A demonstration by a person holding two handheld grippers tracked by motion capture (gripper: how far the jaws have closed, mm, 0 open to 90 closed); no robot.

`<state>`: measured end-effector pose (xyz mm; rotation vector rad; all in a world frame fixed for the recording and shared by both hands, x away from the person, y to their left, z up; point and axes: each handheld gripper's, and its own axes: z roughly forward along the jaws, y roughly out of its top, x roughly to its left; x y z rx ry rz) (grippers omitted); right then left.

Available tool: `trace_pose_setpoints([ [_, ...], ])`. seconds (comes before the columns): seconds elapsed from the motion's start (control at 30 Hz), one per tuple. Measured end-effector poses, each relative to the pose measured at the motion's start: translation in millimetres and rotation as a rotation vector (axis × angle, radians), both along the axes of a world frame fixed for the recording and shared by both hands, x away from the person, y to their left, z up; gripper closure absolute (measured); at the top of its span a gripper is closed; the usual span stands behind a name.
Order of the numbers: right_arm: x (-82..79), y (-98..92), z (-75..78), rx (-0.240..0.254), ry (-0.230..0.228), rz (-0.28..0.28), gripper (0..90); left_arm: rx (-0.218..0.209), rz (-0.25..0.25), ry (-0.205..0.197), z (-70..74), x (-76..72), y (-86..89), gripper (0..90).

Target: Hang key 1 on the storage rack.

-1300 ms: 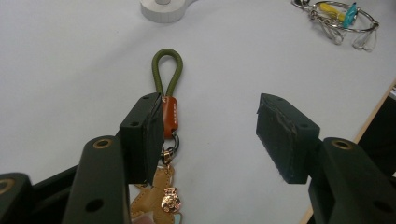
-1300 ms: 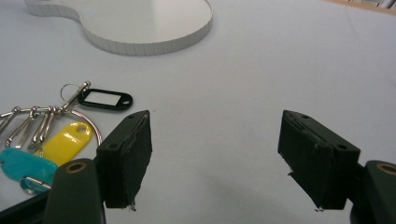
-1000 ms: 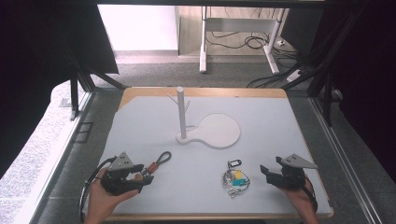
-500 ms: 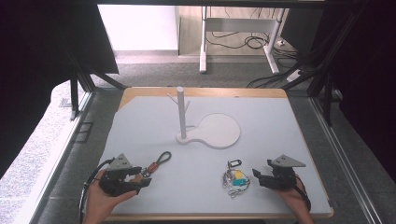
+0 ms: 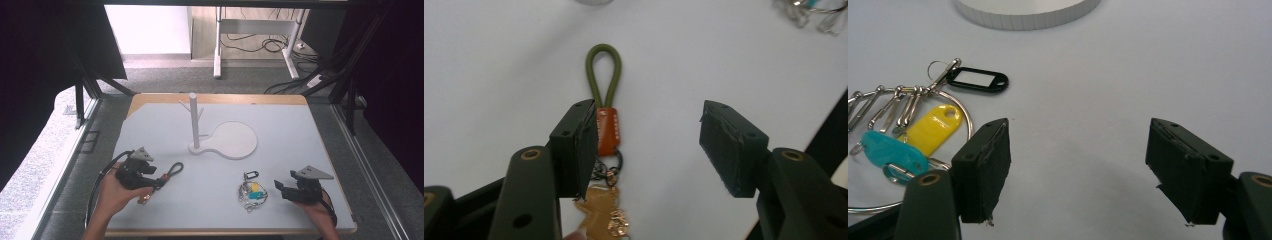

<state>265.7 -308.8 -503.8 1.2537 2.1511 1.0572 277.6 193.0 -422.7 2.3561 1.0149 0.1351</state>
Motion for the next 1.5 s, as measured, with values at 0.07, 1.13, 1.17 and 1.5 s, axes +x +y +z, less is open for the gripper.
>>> trace_pose_setpoints([
  [0.07, -0.5, -1.8, 0.3, 0.004, 0.0, -0.005, 26.5, 0.007, -0.011, 0.021, -0.9, 3.6, -1.2, 41.4],
  [1.13, -0.5, 2.4, -4.9, -0.013, 0.037, 0.021, 26.7, 0.32, -0.066, 0.274, -55.3, 61.2, -32.0, 53.4],
  [1.17, -0.5, 2.0, -4.9, -0.014, 0.036, 0.021, 26.7, 0.341, -0.067, 0.274, -57.6, 61.5, -33.3, 54.0],
  [1.5, -0.2, 0.1, -4.9, -0.008, 0.044, 0.001, 26.8, 0.383, -0.058, 0.238, -56.7, 55.9, -39.8, 66.0],
])
